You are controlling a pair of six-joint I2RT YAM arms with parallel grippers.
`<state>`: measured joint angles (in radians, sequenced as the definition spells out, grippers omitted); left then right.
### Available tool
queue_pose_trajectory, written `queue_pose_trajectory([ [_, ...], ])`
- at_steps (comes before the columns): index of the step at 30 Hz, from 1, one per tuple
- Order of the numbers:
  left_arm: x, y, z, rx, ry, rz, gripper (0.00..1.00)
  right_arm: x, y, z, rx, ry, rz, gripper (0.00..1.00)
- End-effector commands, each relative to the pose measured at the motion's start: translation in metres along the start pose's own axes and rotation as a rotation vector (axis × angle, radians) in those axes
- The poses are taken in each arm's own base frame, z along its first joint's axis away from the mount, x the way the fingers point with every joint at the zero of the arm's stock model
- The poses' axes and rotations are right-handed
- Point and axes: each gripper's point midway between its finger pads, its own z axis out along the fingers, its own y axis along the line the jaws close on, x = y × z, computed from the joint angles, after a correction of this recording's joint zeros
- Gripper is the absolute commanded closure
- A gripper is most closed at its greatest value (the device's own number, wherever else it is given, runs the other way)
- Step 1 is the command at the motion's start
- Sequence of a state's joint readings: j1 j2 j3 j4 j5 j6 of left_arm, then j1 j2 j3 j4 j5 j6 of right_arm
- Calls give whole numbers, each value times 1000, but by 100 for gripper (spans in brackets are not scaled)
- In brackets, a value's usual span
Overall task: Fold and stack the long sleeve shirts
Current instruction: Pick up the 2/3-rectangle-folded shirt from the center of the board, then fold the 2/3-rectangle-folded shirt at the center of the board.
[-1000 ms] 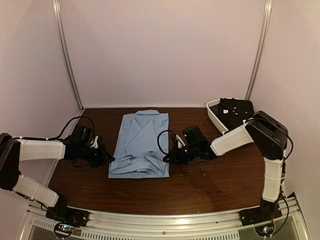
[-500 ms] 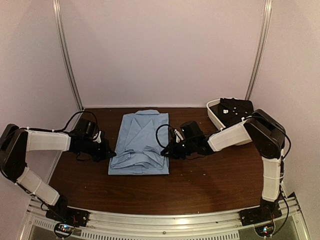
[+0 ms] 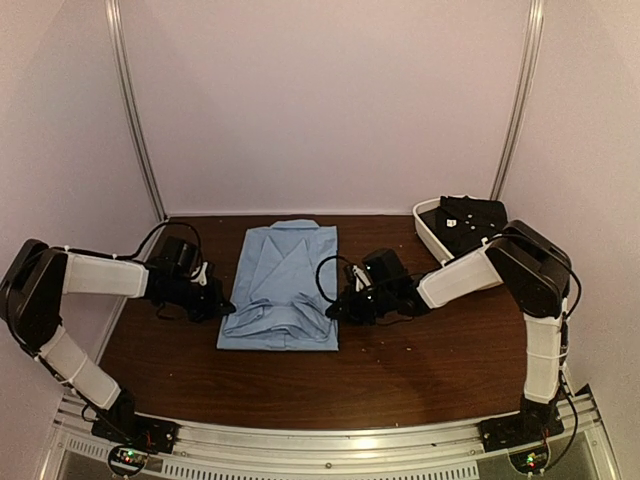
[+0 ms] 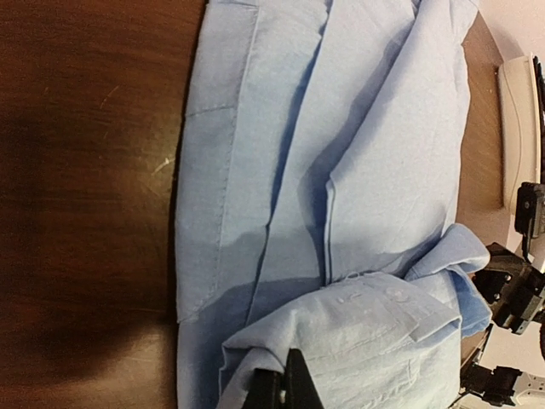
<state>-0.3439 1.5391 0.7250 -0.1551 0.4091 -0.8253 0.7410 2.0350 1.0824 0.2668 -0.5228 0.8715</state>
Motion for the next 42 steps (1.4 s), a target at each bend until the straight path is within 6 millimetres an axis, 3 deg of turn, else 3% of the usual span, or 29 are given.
queue_pose_trajectory([
  [1, -16, -17, 0, 52, -32, 54, 100, -12, 8, -7, -15, -59, -3, 86],
  [5, -16, -17, 2, 53, -26, 58, 100, -13, 10, -7, -18, -63, -7, 83],
  [7, -18, -19, 1, 59, -30, 64, 93, -15, 15, -8, -23, -67, -17, 78],
  [15, -38, -35, -21, 43, -103, 128, 42, -36, 38, -32, 41, -135, -130, 57],
  [20, -46, -45, -35, 37, -136, 180, 24, -43, 47, -48, 96, -167, -220, 43],
  [26, -39, -42, -44, 9, -121, 213, 24, -23, 65, -57, 135, -140, -352, 36],
  [30, -19, -37, -51, 12, -93, 221, 28, 1, 75, -60, 180, -100, -447, 32],
  [33, 4, -22, -53, -24, -60, 197, 34, 24, 79, -57, 189, -50, -495, 32],
  [38, 38, -2, -53, -63, -36, 154, 38, 53, 73, -48, 214, 18, -508, 33],
  [42, 53, 7, -47, -80, -14, 140, 45, 60, 65, -40, 224, 32, -476, 38],
])
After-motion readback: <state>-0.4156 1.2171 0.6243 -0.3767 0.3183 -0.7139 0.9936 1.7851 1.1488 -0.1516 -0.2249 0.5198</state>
